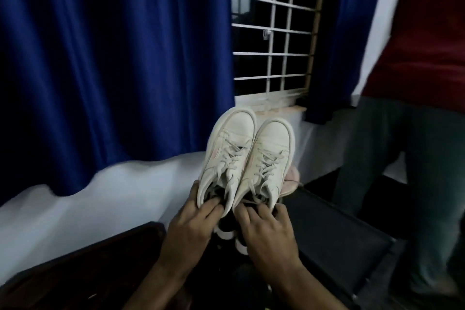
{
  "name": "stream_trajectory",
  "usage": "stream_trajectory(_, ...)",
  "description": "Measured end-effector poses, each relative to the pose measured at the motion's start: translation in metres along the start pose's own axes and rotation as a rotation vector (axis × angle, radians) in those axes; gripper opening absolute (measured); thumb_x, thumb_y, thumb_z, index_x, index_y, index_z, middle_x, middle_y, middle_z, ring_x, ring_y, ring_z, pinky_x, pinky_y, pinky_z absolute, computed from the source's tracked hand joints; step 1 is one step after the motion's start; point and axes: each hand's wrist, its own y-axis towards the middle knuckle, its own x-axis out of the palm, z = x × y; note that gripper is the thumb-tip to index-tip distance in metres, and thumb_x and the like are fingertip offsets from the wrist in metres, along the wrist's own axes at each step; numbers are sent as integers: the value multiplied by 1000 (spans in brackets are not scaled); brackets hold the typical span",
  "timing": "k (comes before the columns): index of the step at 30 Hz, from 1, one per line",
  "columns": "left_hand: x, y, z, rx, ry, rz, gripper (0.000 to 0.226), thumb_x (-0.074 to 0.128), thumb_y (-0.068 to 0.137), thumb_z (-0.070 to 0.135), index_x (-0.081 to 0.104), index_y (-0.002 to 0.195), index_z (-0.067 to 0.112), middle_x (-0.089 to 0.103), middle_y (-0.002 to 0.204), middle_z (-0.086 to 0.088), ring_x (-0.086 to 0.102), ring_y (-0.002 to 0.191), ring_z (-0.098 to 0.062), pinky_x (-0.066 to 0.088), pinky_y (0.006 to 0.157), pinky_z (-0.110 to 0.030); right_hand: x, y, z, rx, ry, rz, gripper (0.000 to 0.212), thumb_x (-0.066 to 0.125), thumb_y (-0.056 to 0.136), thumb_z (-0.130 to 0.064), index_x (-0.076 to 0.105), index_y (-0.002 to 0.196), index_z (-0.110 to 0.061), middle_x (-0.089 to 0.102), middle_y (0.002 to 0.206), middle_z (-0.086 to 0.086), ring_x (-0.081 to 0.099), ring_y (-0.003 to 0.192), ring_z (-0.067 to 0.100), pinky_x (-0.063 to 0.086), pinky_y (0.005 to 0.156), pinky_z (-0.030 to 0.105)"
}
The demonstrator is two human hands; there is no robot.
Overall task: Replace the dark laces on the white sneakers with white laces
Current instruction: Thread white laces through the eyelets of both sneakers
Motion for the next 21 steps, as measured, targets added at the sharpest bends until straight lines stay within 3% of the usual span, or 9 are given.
stream_trajectory(4, 51, 30, 37, 23, -159, -60, 22, 66, 81, 7, 69, 99, 20, 70, 104, 8, 60, 119, -31, 60, 78, -37, 7, -25, 57, 87, -100, -64, 28, 40, 79, -17, 63, 95, -19, 59, 67, -5, 58, 64, 20, 38, 73, 41)
stream_trajectory(7, 80, 44, 63, 77, -228, -97, 22, 57, 83, 8, 72, 95, 18, 71, 101, 7, 64, 112, -30, 59, 82, -34, 16, -40, 85, 155, -112, -119, 28, 41, 78, -17, 66, 91, -20, 57, 62, -6, 56, 59, 19, 47, 70, 40)
stream_trajectory(10, 106, 58, 72, 49, -313, -182, 29, 52, 78, 3, 73, 92, 18, 70, 100, 8, 66, 92, -24, 59, 67, -31, 28, -43, 102, 216, -82, -187, 12, 61, 73, -19, 63, 85, -20, 57, 60, -6, 59, 59, 19, 50, 67, 39)
stream_trajectory(13, 132, 64, 66, 33, -391, -346, 39, 68, 65, -8, 71, 94, 19, 70, 102, 8, 66, 84, -23, 58, 62, -32, 43, -45, 110, 291, 8, -304, 32, 77, 55, -18, 62, 83, -19, 63, 63, -5, 64, 65, 20, 51, 65, 38)
stream_trajectory(17, 159, 66, 63, 77, -473, -579, 18, 47, 76, 15, 61, 84, 22, 62, 90, 9, 59, 79, -12, 51, 59, -36, 65, -53, 116, 359, 57, -425, 41, 82, 42, -18, 62, 77, -20, 61, 58, -5, 62, 55, 19, 50, 57, 37)
stream_trajectory(19, 170, 71, 62, 49, -550, -690, 12, 52, 73, 9, 55, 77, 19, 58, 81, 7, 58, 77, -6, 50, 61, -38, 74, -55, 121, 388, 86, -447, 33, 80, 54, -21, 60, 80, -19, 64, 63, -3, 63, 61, 21, 49, 58, 38)
stream_trajectory(21, 184, 84, 60, 37, -574, -803, 22, 59, 71, 3, 51, 75, 23, 58, 79, 9, 60, 78, -5, 53, 66, -38, 82, -56, 128, 372, 118, -440, 23, 72, 71, -26, 60, 89, -18, 68, 78, 0, 65, 80, 23, 49, 66, 41)
